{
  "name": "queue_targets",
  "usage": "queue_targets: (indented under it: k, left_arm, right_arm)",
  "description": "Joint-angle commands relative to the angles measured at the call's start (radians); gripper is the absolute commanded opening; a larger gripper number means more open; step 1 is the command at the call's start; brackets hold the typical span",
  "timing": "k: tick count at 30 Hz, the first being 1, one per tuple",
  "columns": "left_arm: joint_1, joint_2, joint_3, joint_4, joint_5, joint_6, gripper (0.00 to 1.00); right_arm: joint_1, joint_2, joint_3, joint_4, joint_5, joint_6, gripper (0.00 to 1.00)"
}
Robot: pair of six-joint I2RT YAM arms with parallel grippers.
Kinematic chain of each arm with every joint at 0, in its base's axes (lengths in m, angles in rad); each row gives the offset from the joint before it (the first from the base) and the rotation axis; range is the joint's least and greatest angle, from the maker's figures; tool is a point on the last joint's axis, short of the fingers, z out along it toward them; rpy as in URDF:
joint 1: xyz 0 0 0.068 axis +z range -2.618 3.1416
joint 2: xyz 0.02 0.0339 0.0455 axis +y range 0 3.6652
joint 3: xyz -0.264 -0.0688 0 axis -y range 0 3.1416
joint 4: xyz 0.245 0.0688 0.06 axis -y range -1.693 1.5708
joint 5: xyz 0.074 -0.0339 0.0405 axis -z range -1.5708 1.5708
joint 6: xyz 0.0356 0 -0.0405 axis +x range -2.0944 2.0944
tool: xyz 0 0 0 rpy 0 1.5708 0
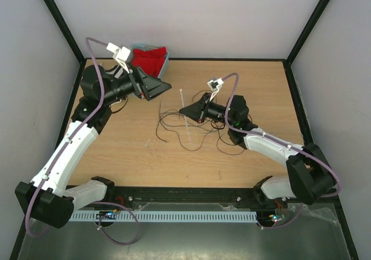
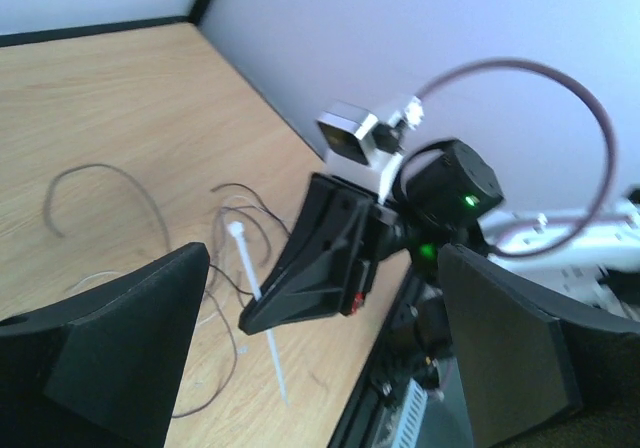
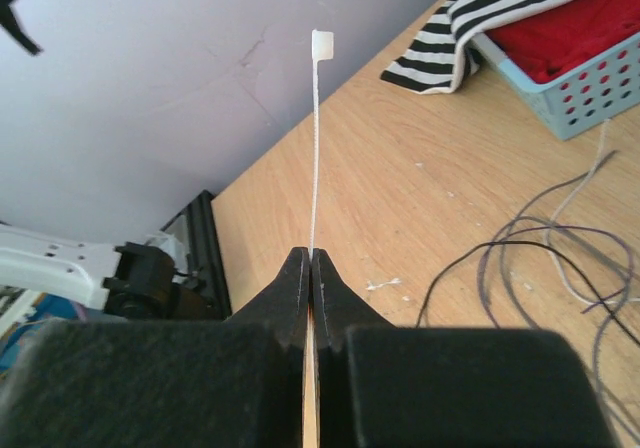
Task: Zip-tie the wires
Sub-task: Pick up the ribbon at the center of the board.
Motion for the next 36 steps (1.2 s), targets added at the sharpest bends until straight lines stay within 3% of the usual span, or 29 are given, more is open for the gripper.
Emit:
queue_targets:
  k: [1, 7, 14, 17, 19, 22, 27, 36]
  left_arm:
    - [0.006, 0.03, -0.019, 0.184, 0.282, -0.023, 0.99]
    - [-0.003, 0.053, -0.039, 0.352, 0.378, -0.095, 0.9]
    - [-0.011, 0.04, -0.044, 0.381, 0.382, -0.109, 0.76]
    - [-0.011, 0.036, -0.051, 0.383, 0.359, -0.109, 0.73]
    - [-0.011, 0.033, -0.06, 0.384, 0.336, -0.104, 0.73]
    - [-0.011, 0.027, -0.072, 0.384, 0.312, -0.081, 0.73]
    - [-0.031, 0.026, -0.067, 0.39, 0.314, -0.035, 0.71]
    - [-0.132, 0.046, -0.028, 0.394, 0.353, 0.107, 0.56]
  right_arm:
    - [-0.005, -0.065, -0.01, 0.124, -0.09, 0.114, 0.06]
    - [-0.006, -0.154, 0.007, 0.117, -0.115, 0.173, 0.06]
    - [-0.005, -0.244, 0.03, 0.079, -0.095, 0.211, 0.04]
    - [-0.003, -0.301, 0.071, -0.115, 0.028, 0.118, 0.0]
    - [0.017, -0.344, 0.131, -0.374, 0.187, 0.008, 0.0]
    - [0.061, -0.395, 0.194, -0.586, 0.425, -0.122, 0.0]
    - [0.102, -0.42, 0.234, -0.729, 0.646, -0.215, 0.0]
    - [0.154, -0.435, 0.234, -0.787, 0.839, -0.304, 0.0]
